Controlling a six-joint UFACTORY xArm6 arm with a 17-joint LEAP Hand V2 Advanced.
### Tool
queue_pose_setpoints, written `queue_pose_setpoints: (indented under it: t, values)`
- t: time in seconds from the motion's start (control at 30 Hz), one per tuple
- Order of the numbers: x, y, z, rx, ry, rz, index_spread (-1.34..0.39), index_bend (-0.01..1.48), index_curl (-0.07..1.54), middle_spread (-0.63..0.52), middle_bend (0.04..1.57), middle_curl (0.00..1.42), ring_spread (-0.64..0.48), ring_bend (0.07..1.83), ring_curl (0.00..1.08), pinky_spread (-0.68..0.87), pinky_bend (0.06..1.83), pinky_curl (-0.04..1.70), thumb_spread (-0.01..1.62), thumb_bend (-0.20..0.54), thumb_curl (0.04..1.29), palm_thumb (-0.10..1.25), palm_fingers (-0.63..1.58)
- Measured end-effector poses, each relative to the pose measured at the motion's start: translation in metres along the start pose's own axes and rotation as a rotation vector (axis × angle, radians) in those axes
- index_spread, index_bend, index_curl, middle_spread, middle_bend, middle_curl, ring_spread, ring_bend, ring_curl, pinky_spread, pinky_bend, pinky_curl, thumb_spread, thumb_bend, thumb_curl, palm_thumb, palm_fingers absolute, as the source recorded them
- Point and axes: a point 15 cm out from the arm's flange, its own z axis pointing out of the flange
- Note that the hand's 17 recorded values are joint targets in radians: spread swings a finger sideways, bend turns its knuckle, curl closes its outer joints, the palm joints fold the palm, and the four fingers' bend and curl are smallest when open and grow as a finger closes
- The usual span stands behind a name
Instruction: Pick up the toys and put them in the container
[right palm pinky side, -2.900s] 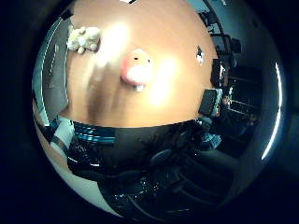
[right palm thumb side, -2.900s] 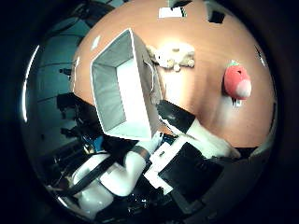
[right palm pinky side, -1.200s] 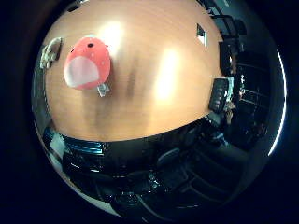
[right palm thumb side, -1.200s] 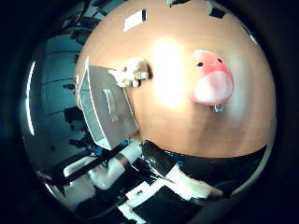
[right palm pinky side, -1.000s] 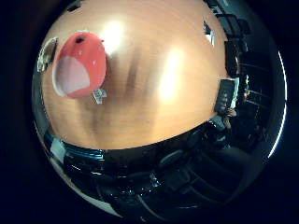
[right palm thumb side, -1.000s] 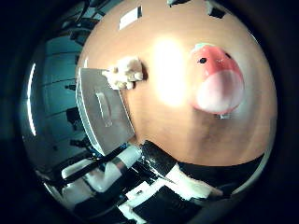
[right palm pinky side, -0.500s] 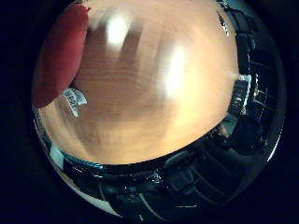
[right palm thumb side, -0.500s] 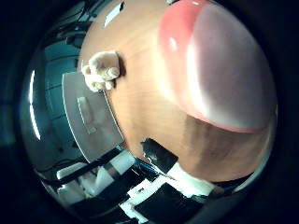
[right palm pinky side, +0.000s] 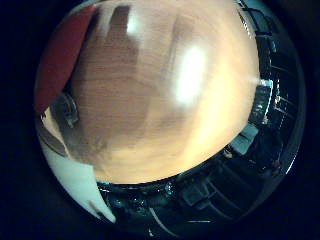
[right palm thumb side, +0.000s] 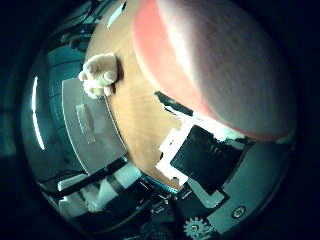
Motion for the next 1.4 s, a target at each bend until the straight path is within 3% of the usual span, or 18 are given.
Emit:
queue_pose_setpoints:
  t: [0.07, 0.13, 0.23, 0.43, 0.9, 1.4]
  values:
    - [0.000, 0.001, -0.002, 0.002, 0.002, 0.001, -0.44, 0.41, 0.42, -0.28, 0.73, 0.62, -0.28, 0.99, 0.51, -0.32, 0.91, 0.47, 1.04, -0.013, 0.31, 0.67, 1.22]
    - [-0.001, 0.002, -0.007, 0.004, 0.005, -0.005, -0.44, 0.63, 0.54, -0.28, 0.88, 0.70, -0.28, 1.11, 0.57, -0.31, 1.05, 0.56, 1.05, -0.010, 0.32, 0.72, 1.21]
    - [-0.002, 0.005, -0.017, 0.013, 0.015, -0.018, -0.42, 0.83, 0.69, -0.26, 1.04, 0.79, -0.27, 1.23, 0.64, -0.28, 1.17, 0.66, 1.07, -0.008, 0.33, 0.81, 1.13]
    - [-0.010, 0.015, -0.053, 0.053, 0.058, -0.021, -0.35, 1.02, 0.82, -0.23, 1.19, 0.87, -0.26, 1.33, 0.72, -0.23, 1.26, 0.81, 1.12, -0.003, 0.37, 0.94, 1.08]
    - [-0.091, 0.046, -0.182, 0.101, 0.122, -0.101, -0.30, 1.06, 0.89, -0.20, 1.22, 0.91, -0.24, 1.35, 0.80, -0.20, 1.21, 1.01, 1.18, -0.010, 0.44, 1.02, 1.04]
    - [-0.220, 0.033, -0.338, 0.234, 0.174, -0.239, -0.29, 1.04, 0.91, -0.20, 1.20, 0.95, -0.25, 1.33, 0.83, -0.22, 1.16, 1.11, 1.18, -0.012, 0.47, 1.01, 1.06]
